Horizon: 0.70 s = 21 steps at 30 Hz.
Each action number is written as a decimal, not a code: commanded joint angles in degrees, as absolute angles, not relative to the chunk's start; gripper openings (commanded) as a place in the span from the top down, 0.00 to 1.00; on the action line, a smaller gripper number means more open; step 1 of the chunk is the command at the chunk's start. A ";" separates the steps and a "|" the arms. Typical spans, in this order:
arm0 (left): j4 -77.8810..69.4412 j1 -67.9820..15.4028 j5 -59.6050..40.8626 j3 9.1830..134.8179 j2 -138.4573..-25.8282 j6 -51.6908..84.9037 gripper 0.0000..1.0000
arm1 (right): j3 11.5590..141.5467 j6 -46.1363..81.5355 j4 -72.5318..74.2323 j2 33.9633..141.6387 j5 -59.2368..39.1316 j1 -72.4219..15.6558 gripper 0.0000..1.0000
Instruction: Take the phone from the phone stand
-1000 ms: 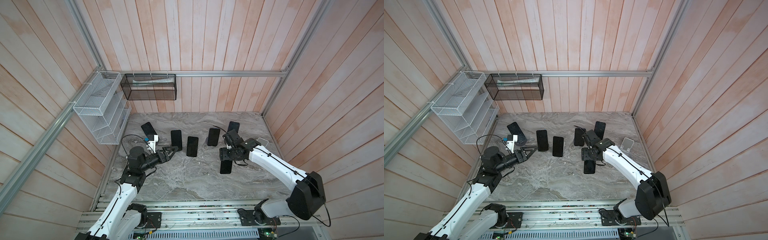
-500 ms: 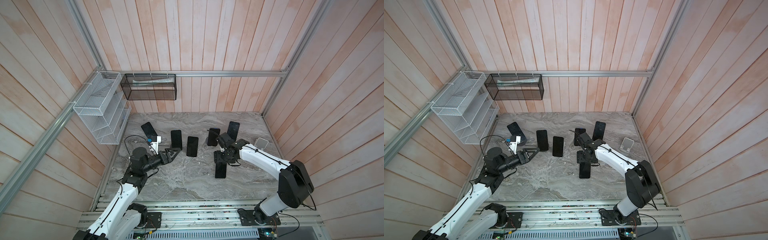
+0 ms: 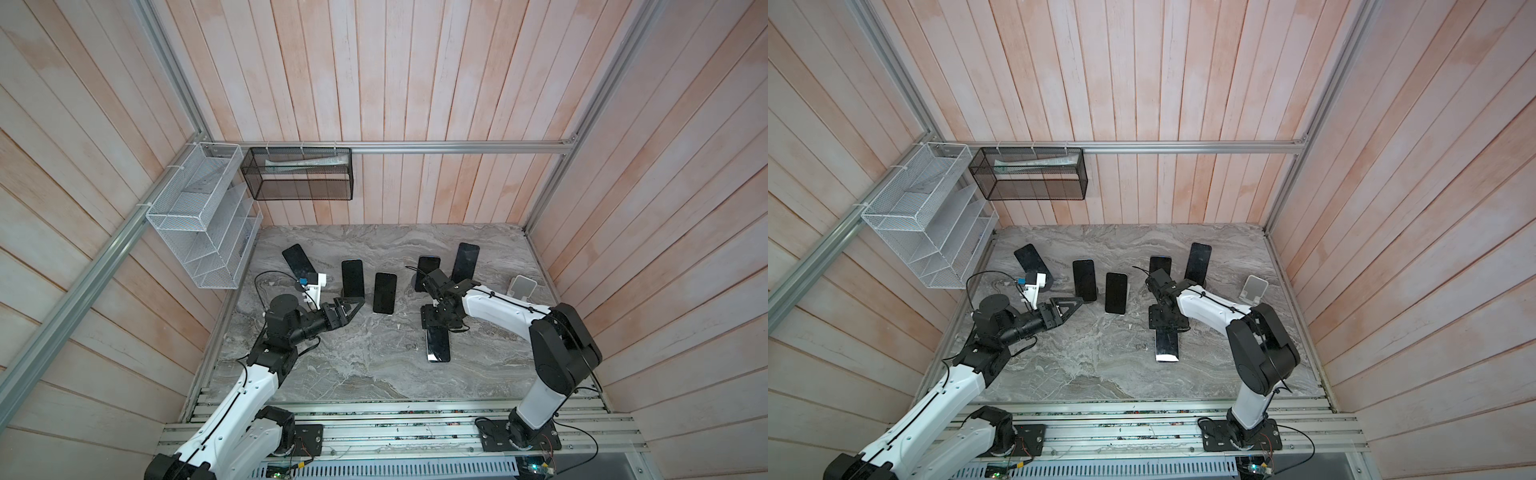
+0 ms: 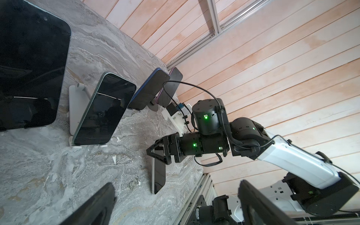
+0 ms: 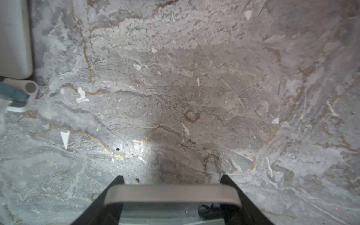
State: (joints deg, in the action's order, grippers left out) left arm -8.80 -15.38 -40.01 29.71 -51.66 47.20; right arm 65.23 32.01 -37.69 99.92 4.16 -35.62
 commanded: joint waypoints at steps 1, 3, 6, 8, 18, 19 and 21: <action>-7.19 -15.66 -39.00 31.48 -51.99 44.95 0.00 | 65.29 34.27 -36.17 101.16 7.45 -36.45 0.40; -5.14 -15.72 -38.47 31.92 -51.90 43.46 0.00 | 64.46 35.08 -35.28 101.40 7.73 -36.65 0.39; -6.21 -15.69 -38.17 30.58 -51.08 44.42 0.00 | 64.36 35.46 -35.23 102.37 7.82 -36.80 0.38; -8.13 -15.73 -38.39 29.44 -50.72 45.47 0.00 | 64.26 35.51 -35.04 103.16 8.25 -36.92 0.38; -3.66 -15.69 -39.90 31.24 -52.39 43.16 0.00 | 64.00 36.38 -35.26 106.46 8.20 -38.81 0.32; -2.72 -15.72 -39.90 31.68 -52.08 43.07 0.00 | 63.74 36.47 -34.80 106.27 7.70 -38.87 0.31; -1.58 -15.74 -39.59 32.10 -51.39 42.89 0.00 | 63.49 36.12 -34.34 106.15 6.75 -39.00 0.27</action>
